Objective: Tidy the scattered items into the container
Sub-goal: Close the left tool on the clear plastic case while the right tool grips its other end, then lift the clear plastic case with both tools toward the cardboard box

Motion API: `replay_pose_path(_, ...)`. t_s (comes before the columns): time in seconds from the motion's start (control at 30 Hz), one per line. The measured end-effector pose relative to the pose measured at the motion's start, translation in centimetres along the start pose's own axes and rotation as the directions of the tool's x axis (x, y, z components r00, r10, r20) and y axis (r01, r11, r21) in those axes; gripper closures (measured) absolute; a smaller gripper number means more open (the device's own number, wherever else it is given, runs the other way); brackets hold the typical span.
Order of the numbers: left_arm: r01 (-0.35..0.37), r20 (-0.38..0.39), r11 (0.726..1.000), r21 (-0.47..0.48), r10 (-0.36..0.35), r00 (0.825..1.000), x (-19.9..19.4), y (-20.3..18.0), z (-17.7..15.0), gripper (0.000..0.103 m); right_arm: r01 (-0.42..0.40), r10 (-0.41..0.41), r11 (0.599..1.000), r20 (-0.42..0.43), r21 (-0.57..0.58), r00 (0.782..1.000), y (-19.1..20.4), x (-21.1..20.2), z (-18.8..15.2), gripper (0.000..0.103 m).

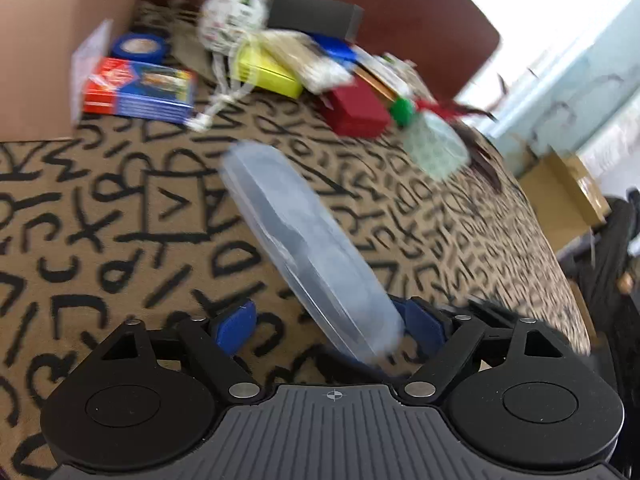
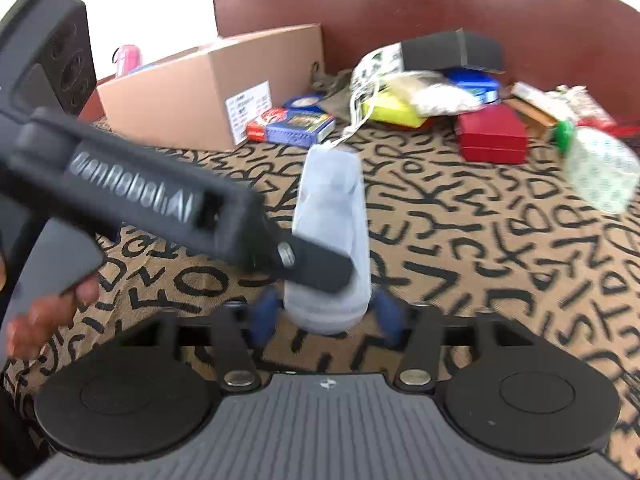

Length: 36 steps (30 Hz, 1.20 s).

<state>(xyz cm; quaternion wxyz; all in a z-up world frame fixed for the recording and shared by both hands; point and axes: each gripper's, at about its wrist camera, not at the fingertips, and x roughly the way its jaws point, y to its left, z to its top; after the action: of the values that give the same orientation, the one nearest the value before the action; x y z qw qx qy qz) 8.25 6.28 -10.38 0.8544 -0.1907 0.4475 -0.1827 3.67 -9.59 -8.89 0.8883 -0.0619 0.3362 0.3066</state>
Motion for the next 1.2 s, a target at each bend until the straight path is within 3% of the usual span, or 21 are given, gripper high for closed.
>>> replay_pose_path(0.17,-0.061,0.048,0.996,-0.057,0.064,0.997,0.6,0.7,2.1,0.006,0.028,-0.029,0.999,0.044,0.015,0.999,-1.4,0.1,1.2,0.033)
replay_pose_path(0.37,0.006,-0.013,0.994,-0.113,-0.008,1.000,2.2,1.2,3.6,0.006,0.018,-0.018,1.000,0.031,0.002,0.999,-2.1,1.7,2.2,0.047)
replay_pose_path(0.43,0.018,-0.026,0.996,-0.089,-0.021,0.999,2.8,0.7,4.0,0.006,0.011,-0.011,1.000,0.016,-0.008,1.000,-2.1,1.8,2.0,0.053)
replay_pose_path(0.6,-0.037,-0.025,0.999,-0.003,0.036,0.999,4.5,0.0,4.1,0.011,0.028,-0.027,0.999,0.004,-0.043,1.000,-1.8,1.8,1.8,0.053)
replay_pose_path(0.73,-0.107,-0.020,0.991,0.081,0.109,0.994,4.2,-0.6,3.7,0.027,0.024,-0.024,0.999,-0.004,-0.024,1.000,-2.2,2.0,1.9,0.053)
replay_pose_path(0.9,-0.080,-0.006,0.996,0.040,0.080,0.997,4.2,0.0,3.7,0.020,0.032,-0.033,0.999,-0.036,-0.020,0.999,-2.0,2.8,1.9,0.052)
replay_pose_path(1.03,-0.108,-0.007,0.990,0.087,0.109,0.994,4.3,-0.6,3.7,0.027,0.042,-0.043,0.999,-0.037,-0.018,0.998,-1.9,2.9,1.8,0.053)
replay_pose_path(1.2,-0.089,-0.015,0.992,0.092,0.091,0.996,4.8,-0.7,3.9,0.020,0.049,-0.050,0.998,-0.043,-0.026,0.998,-1.7,3.0,1.9,0.053)
